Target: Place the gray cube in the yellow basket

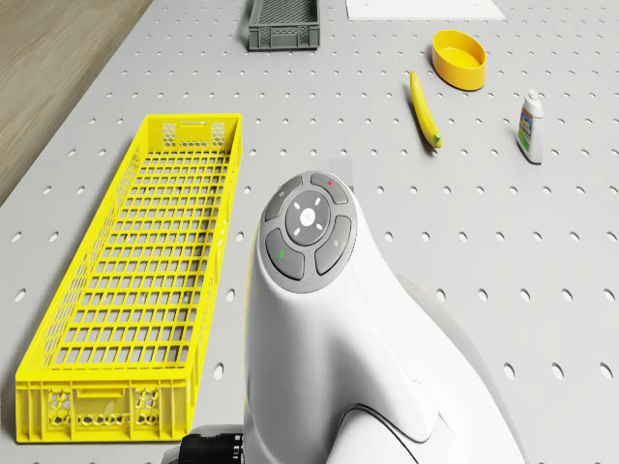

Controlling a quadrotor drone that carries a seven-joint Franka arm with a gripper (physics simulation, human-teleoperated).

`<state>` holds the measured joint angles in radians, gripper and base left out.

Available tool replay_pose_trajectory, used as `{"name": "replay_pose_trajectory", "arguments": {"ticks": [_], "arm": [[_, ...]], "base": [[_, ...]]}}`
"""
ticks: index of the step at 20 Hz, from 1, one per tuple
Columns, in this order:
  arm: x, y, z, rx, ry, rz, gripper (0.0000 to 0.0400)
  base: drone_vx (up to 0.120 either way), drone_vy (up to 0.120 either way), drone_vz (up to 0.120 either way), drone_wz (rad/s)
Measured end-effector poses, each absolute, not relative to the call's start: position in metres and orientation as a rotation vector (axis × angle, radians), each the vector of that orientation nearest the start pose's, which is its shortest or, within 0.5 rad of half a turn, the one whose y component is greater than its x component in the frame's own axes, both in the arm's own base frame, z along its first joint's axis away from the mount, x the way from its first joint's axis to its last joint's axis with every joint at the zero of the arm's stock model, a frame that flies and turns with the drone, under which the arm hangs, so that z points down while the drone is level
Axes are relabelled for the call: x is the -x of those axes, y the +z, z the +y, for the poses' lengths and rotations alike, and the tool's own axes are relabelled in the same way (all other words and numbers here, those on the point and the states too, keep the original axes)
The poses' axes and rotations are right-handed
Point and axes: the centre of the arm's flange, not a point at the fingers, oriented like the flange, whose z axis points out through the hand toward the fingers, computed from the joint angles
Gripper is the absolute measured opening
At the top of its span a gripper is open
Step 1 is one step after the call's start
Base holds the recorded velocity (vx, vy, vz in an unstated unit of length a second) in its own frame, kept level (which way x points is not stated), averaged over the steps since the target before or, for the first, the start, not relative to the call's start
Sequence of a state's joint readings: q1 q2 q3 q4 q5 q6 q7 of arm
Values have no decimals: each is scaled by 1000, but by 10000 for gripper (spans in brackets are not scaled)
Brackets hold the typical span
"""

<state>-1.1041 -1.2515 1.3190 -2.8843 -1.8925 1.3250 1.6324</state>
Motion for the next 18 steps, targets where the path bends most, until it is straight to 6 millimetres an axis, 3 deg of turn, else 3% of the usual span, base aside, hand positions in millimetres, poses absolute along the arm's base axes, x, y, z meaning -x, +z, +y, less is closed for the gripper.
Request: {"name": "replay_pose_trajectory", "arguments": {"ticks": [18], "arm": [[-307, 491, 0, -1, 785, -2, 400]], "base": [[120, 0, 0, 0]]}}
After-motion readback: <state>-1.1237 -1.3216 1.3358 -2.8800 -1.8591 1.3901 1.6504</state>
